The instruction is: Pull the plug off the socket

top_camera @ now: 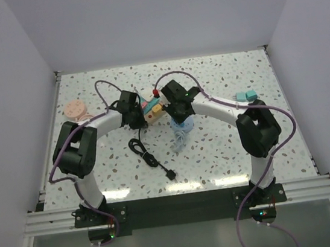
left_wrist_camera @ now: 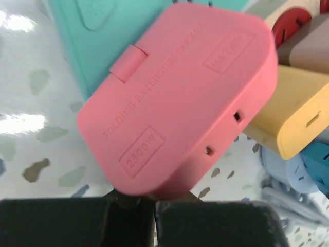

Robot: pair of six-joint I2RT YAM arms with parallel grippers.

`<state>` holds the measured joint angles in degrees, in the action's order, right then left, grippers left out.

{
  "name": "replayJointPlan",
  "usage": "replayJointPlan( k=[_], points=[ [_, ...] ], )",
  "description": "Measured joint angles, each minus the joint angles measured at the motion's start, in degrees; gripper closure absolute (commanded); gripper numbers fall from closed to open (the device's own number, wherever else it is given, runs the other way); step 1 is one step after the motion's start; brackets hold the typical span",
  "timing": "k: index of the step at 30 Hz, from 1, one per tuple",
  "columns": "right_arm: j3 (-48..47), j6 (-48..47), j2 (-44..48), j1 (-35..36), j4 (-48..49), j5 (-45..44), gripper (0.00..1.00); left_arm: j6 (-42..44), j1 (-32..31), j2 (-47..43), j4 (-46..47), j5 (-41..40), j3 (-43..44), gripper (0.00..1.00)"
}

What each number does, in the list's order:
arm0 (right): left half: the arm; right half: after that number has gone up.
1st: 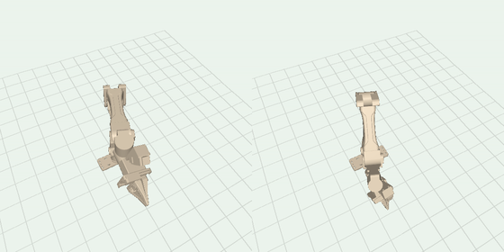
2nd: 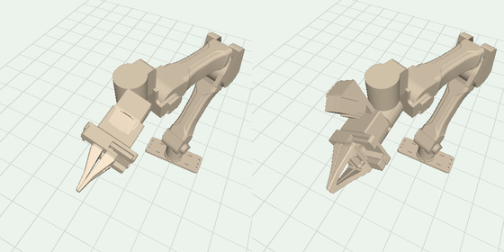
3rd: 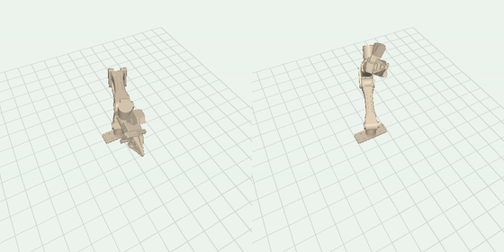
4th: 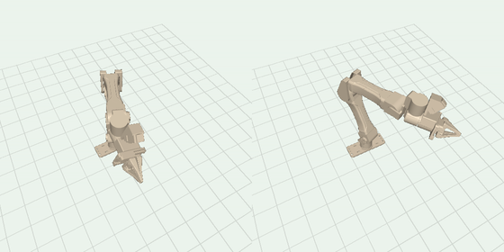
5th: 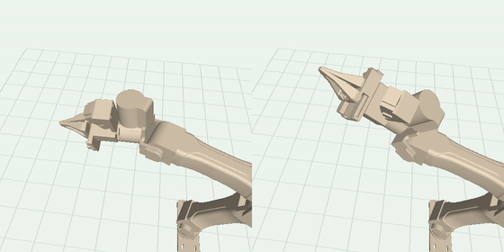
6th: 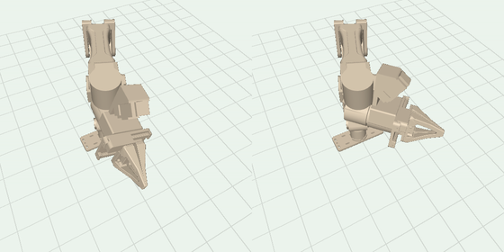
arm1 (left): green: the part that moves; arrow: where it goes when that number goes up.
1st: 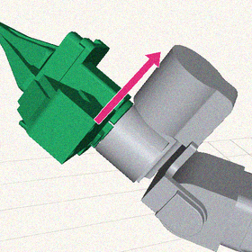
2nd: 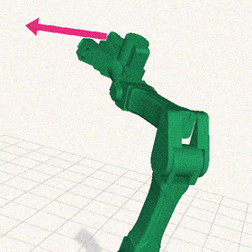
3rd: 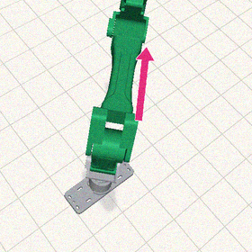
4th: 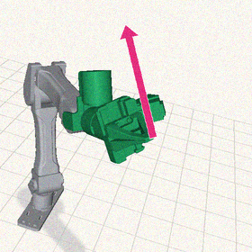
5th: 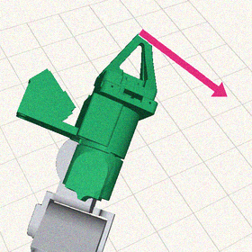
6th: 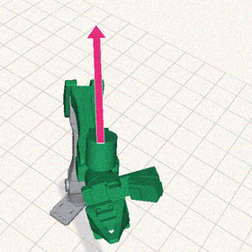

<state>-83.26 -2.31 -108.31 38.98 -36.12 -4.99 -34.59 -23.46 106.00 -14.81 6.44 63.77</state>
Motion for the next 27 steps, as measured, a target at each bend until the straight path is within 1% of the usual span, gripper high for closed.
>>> replayJointPlan(
  k=[1, 9, 11, 16, 20, 23, 24, 26, 27],
  points=[
    [-0.33, 0.33, -0.15, 0.17, -0.07, -0.92, 1.0, 0.31, 0.33, -0.02, -0.24, -0.81, 0.5, 1.0],
    [-2.47, 8.41, -0.94, 0.33, -4.22, -3.56, 1.0, 0.66, 0.33, -3.69, -0.57, -0.9, 0.79, 1.0],
    [-3.26, 12.41, -1.05, 0.33, -6.01, -4.26, 1.0, 0.57, -0.44, -5.53, -0.26, -0.61, 0.59, 1.0],
    [-4.11, 24.74, -1.33, 0.33, -8.63, -6.54, 1.0, -0.83, -4.96, -10.23, 1.01, 0.63, -0.04, 0.91],
    [-6.19, 32.81, -2.84, 0.33, -10.23, -7.98, 1.0, -2.32, -8.48, -12.28, 3.08, 1.42, -2.6, 0.88],
    [-6.95, 35.74, -3.37, 0.33, -10.12, -7.98, 1.0, -3.3, -9.27, -12.22, 4.39, 1.92, -5.05, 0.83],
    [-6.95, 36.28, -3.37, 0.33, -10.03, -7.98, 1.0, -3.41, -9.27, -12.0, 4.66, 1.92, -5.86, 0.77],
    [-6.95, 36.94, -3.37, 0.33, -10.01, -7.98, 1.0, -3.72, -9.22, -11.23, 5.42, 1.92, -7.1, 0.71],
    [-6.95, 37.07, -3.34, 0.33, -10.01, -7.96, 1.0, -3.82, -9.18, -10.75, 6.32, 1.97, -7.72, 0.62]
  ],
)
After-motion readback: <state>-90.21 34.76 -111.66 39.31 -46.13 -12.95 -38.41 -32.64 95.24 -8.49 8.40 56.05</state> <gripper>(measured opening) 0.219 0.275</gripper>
